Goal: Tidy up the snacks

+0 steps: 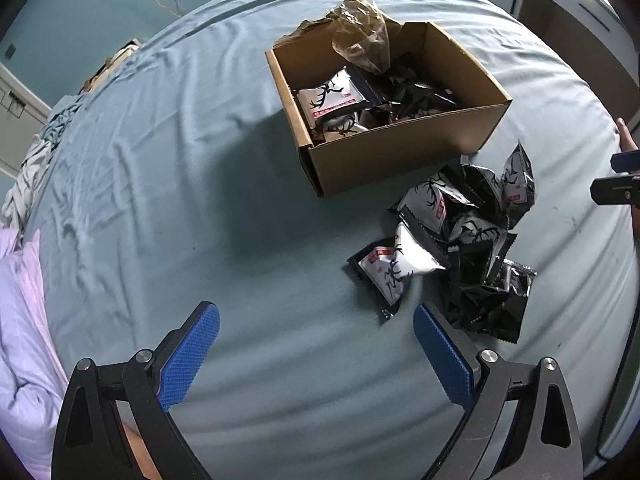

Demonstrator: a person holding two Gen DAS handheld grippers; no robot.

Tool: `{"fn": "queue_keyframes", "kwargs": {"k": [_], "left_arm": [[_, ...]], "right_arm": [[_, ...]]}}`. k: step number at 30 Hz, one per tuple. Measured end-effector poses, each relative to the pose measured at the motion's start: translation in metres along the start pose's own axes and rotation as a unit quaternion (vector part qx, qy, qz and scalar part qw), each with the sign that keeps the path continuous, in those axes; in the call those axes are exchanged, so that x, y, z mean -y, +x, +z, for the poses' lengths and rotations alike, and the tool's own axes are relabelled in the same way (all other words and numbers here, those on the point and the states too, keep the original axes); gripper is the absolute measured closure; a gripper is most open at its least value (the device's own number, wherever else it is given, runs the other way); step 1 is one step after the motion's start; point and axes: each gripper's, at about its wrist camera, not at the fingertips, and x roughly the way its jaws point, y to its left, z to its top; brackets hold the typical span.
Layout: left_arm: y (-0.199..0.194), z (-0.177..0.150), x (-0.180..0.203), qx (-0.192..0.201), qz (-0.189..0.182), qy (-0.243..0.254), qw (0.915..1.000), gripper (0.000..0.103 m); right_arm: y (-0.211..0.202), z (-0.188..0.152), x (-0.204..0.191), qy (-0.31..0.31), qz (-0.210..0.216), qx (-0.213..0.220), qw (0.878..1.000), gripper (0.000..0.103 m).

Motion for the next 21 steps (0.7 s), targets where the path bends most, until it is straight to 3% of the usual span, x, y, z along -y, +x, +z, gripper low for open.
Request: {"fn": "queue_keyframes", "kwargs": {"k": [21], "left_arm": [[0.0049,0.001,-0.0008,-0.005,0.004,-0.002,1.0,0.004]], "right_arm": [[0.0028,-0.0024,-0.0091,-0.028,-0.017,-0.001,0.999,0.012]]}}
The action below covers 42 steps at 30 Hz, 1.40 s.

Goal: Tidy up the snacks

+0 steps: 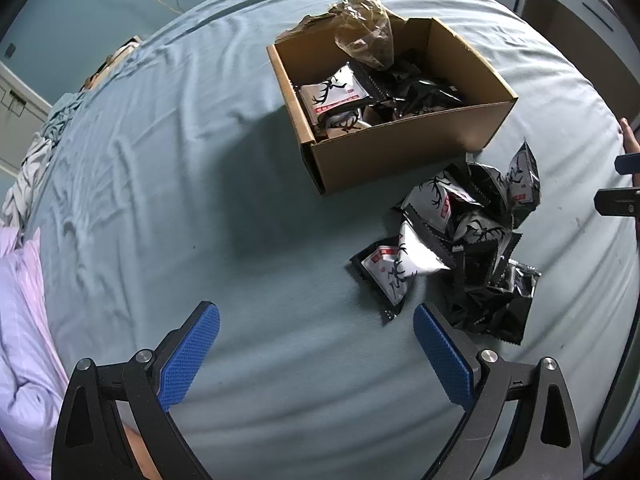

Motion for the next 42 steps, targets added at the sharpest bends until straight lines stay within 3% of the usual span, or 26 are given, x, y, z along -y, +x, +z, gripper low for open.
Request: {"fn": "queue_keyframes", "kwargs": {"k": [42], "left_arm": [[0.005,0.001,0.016,-0.004,0.007,0.024,0.9997,0.004]], "right_arm": [[0.008,0.003,-0.001,-0.002,0.005,-0.02,1.0,0.012]]}}
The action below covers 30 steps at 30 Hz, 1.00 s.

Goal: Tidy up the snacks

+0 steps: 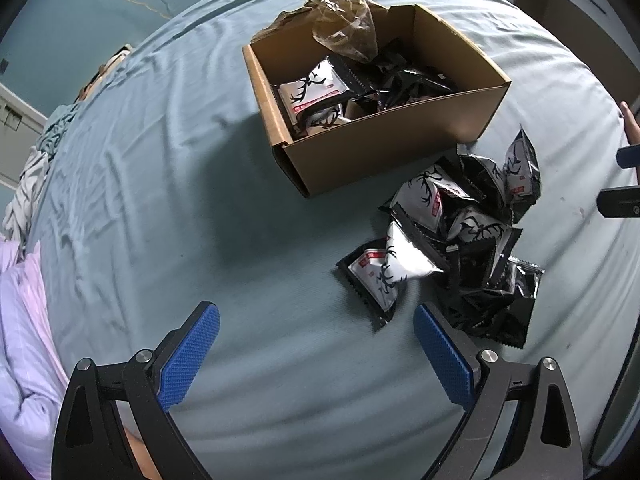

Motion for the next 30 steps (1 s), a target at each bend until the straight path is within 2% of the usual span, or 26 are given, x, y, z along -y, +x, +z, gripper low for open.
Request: {"fn": "queue_keyframes", "kwargs": {"k": [5,10,14,17,23,25,26,27,28,29,30], "left_arm": [[0.005,0.006,0.0,-0.002,-0.001,-0.004,1.0,0.004],[0.015,0.013,-0.001,-0.008,0.002,-0.015,0.9999,0.004],[0.025,0.021,-0.001,-0.016,-0.008,-0.031,0.9993,0.004],[0.036,0.028,-0.001,-0.025,-0.019,-0.042,0.9986,0.004],[0.062,0.042,0.005,-0.052,-0.045,-0.066,0.9955,0.006],[0.069,0.045,0.007,-0.065,-0.069,-0.071,0.993,0.019],[0.071,0.045,0.007,-0.072,-0.082,-0.075,0.9912,0.038],[0.074,0.044,0.006,-0.083,-0.091,-0.08,0.9891,0.053],[0.071,0.044,0.005,-0.082,-0.092,-0.082,0.989,0.057],[0.069,0.043,0.004,-0.081,-0.097,-0.081,0.9887,0.077],[0.066,0.042,0.003,-0.081,-0.101,-0.079,0.9885,0.076]], "right_arm": [[-0.018,0.004,0.007,0.021,0.035,0.017,0.999,0.012],[-0.025,0.003,0.031,0.061,0.063,0.018,0.996,0.012],[-0.021,-0.002,0.05,0.099,0.067,0.004,0.993,0.012],[-0.015,-0.005,0.059,0.118,0.087,-0.01,0.989,0.012],[0.003,-0.006,0.067,0.124,0.084,-0.036,0.988,0.012],[0.007,-0.005,0.067,0.12,0.076,-0.04,0.989,0.012],[0.008,-0.005,0.066,0.119,0.073,-0.041,0.989,0.012],[0.01,-0.004,0.066,0.117,0.07,-0.042,0.99,0.012],[0.011,-0.003,0.064,0.117,0.069,-0.042,0.99,0.012],[0.011,-0.002,0.063,0.118,0.07,-0.042,0.99,0.012],[0.011,-0.001,0.062,0.118,0.07,-0.041,0.99,0.012]]}}
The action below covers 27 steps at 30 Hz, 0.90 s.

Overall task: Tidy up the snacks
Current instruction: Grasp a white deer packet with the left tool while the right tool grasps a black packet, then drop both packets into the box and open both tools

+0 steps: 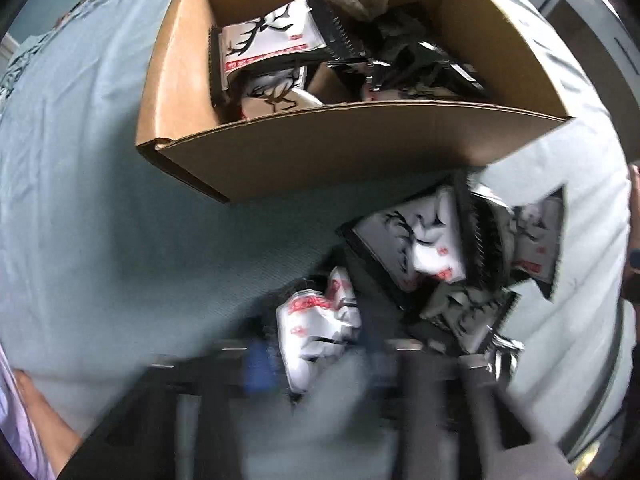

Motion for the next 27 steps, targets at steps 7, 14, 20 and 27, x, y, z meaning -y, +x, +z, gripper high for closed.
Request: {"fn": "queue_keyframes", "kwargs": {"k": [7,14,20,27], "left_arm": [[-0.041,-0.015,-0.034,0.043,-0.005,-0.028,0.9987,0.077],[-0.092,-0.016,-0.069,0.113,0.027,-0.066,0.991,0.077],[-0.116,-0.01,-0.075,0.154,0.008,-0.102,0.9827,0.077],[-0.117,0.022,-0.064,0.191,0.001,-0.11,0.9755,0.077]], "right_arm": [[0.002,-0.001,-0.02,-0.016,-0.014,0.011,1.0,0.012],[0.01,0.002,-0.056,-0.026,0.018,0.035,0.999,0.012],[0.045,0.025,-0.099,-0.074,-0.016,0.024,0.997,0.012],[0.062,0.031,-0.092,-0.075,0.019,0.017,0.997,0.073]]}}
